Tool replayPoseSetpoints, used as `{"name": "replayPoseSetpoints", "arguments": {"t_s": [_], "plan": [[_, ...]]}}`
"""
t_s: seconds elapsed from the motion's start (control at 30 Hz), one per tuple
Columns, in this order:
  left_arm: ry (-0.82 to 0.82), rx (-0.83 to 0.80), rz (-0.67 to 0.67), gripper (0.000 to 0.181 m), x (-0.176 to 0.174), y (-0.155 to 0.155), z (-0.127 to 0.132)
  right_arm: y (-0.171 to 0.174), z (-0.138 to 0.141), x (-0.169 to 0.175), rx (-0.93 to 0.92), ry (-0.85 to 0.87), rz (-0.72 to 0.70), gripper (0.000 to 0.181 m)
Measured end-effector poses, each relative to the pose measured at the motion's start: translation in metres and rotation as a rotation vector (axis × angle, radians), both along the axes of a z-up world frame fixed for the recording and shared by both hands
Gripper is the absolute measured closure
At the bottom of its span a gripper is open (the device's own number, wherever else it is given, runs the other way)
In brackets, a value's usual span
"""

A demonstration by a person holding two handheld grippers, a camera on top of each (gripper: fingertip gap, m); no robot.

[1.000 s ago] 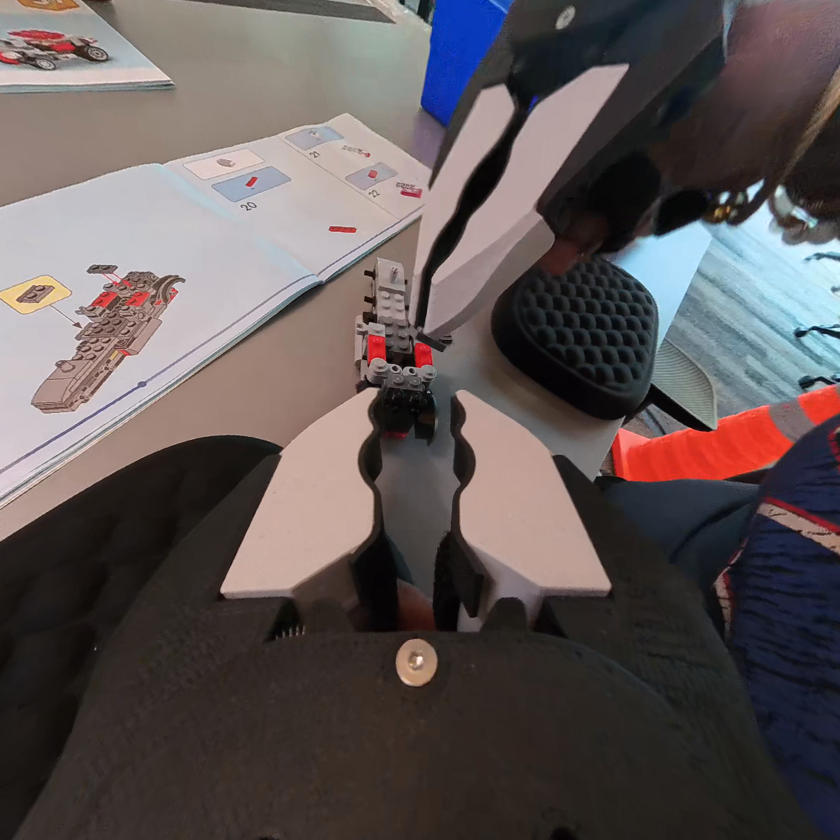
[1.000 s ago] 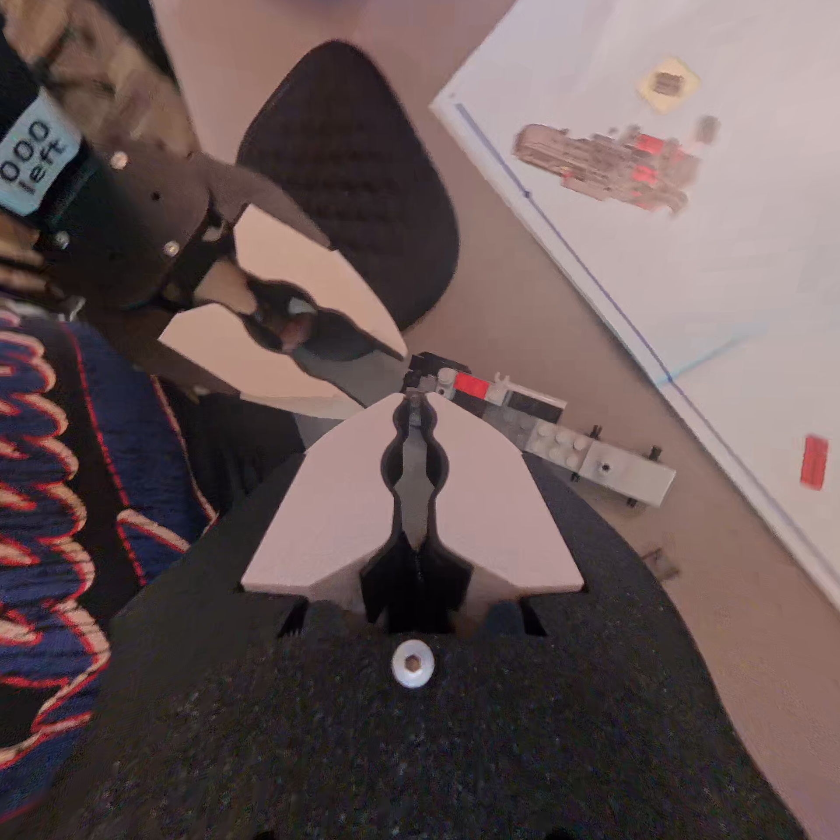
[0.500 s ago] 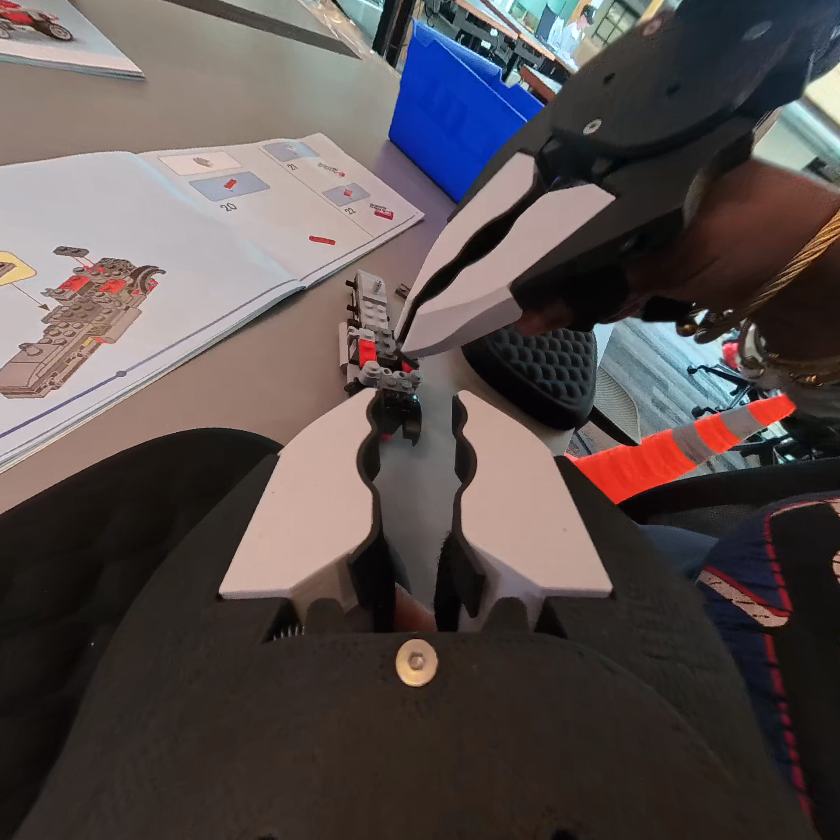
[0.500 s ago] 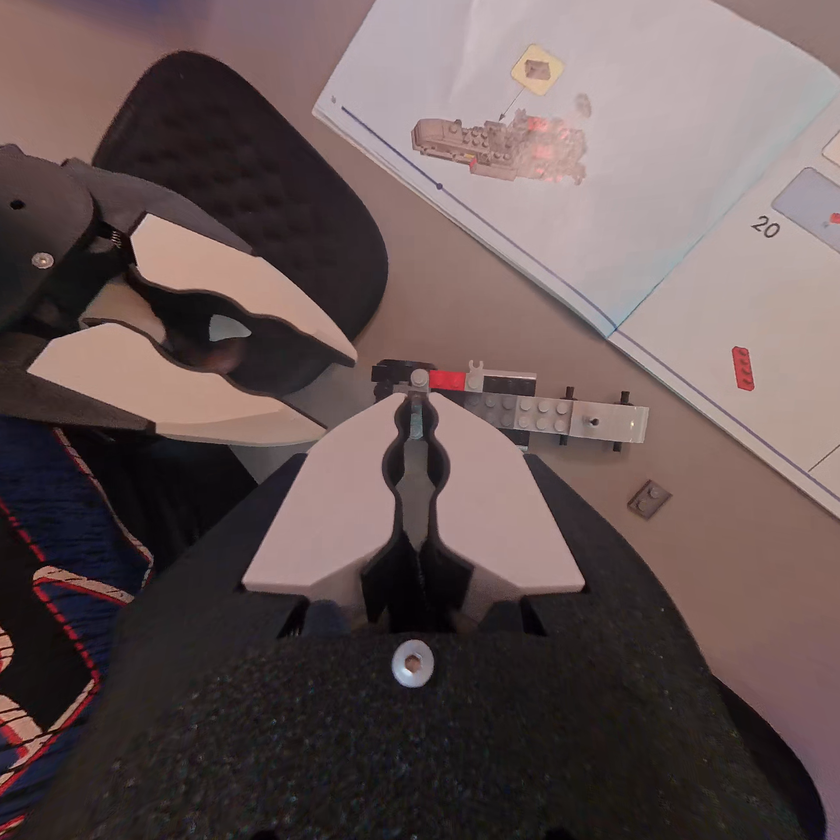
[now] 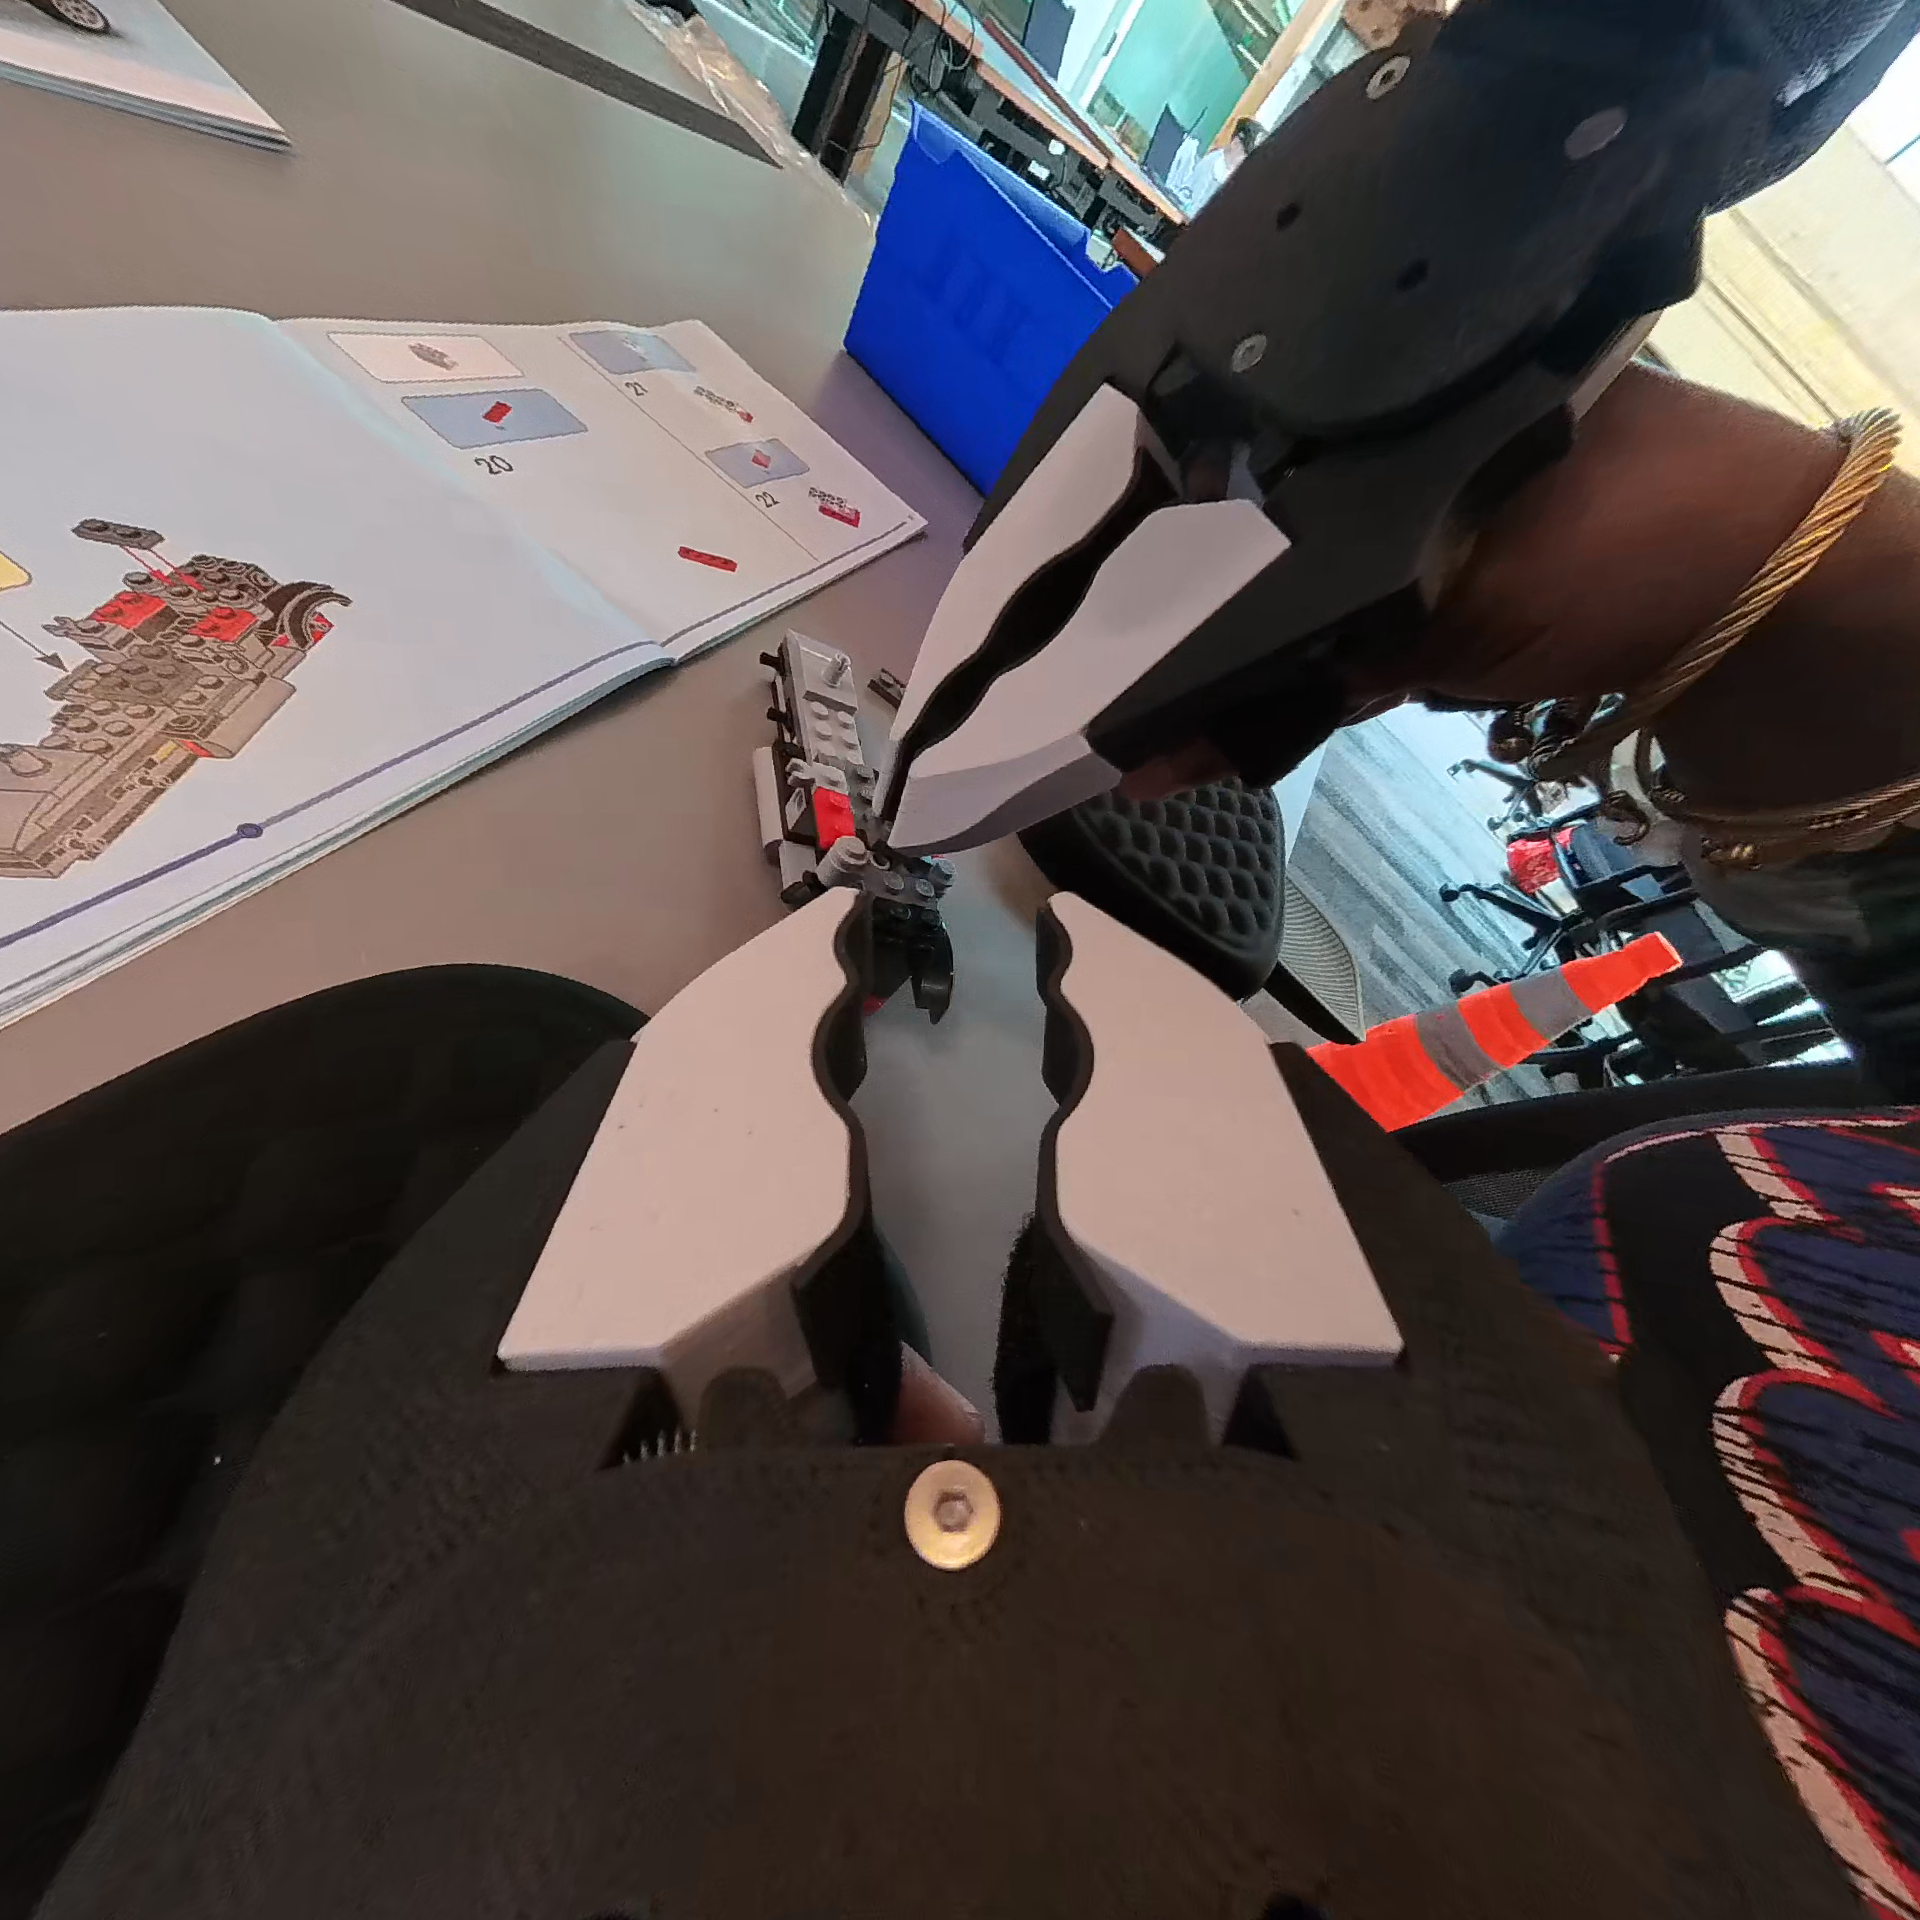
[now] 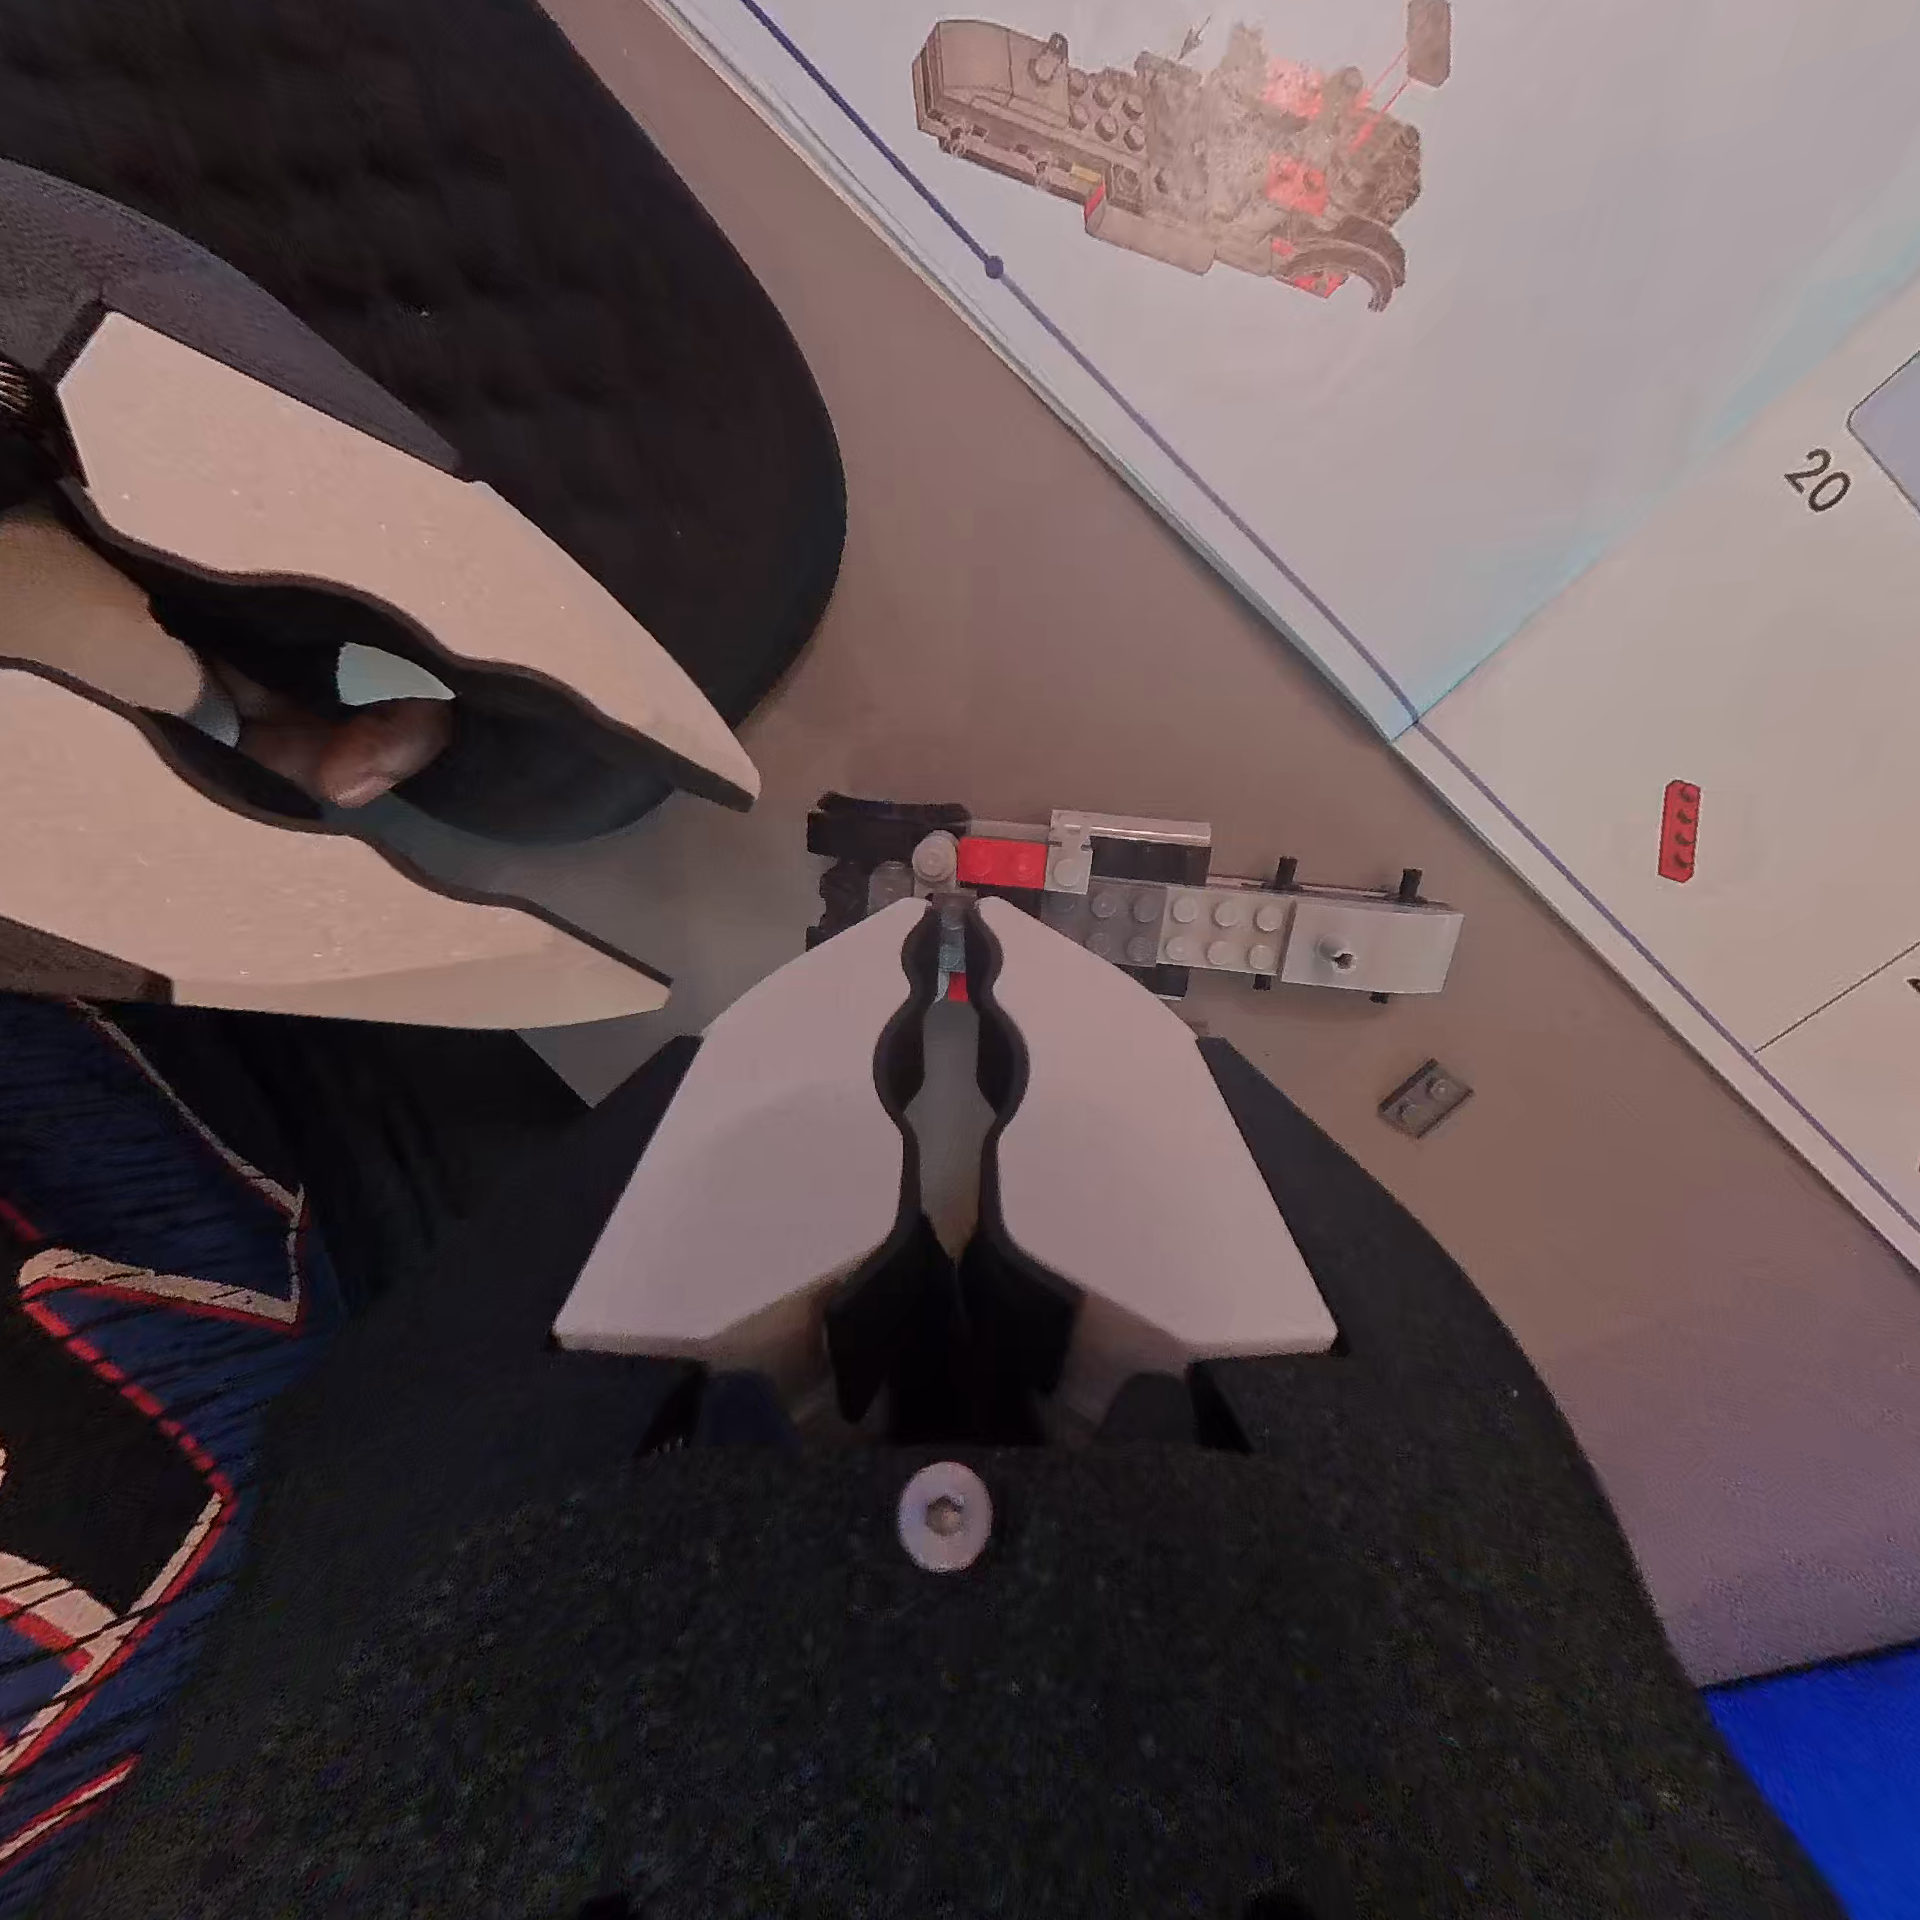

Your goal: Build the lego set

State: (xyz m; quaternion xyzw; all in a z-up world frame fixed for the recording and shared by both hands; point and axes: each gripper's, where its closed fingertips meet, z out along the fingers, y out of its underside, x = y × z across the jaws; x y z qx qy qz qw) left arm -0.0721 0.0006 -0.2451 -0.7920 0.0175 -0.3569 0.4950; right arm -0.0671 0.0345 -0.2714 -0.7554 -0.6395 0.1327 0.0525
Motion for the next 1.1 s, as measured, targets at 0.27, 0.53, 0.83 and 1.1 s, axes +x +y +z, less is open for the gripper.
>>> {"name": "replayPoseSetpoints", "arguments": {"t_s": [0.27, 0.53, 0.83, 1.1], "plan": [[-0.015, -0.006, -0.019, 0.152, 0.001, -0.0013, -0.0001, -0.0022, -0.0012, -0.0015, 0.0, -0.034, 0.032, 0.177], [-0.015, -0.008, -0.023, 0.153, 0.0013, -0.0015, -0.0003, -0.0024, -0.0026, -0.0025, -0.007, -0.041, 0.042, 0.177], [-0.029, -0.003, -0.031, 0.155, 0.0013, -0.0021, 0.001, -0.0023, -0.0039, -0.0045, 0.015, -0.061, 0.067, 0.177], [-0.027, -0.007, -0.036, 0.157, 0.0019, -0.0023, 0.0005, -0.0017, -0.0052, -0.0057, 0.01, -0.068, 0.083, 0.177]]}}
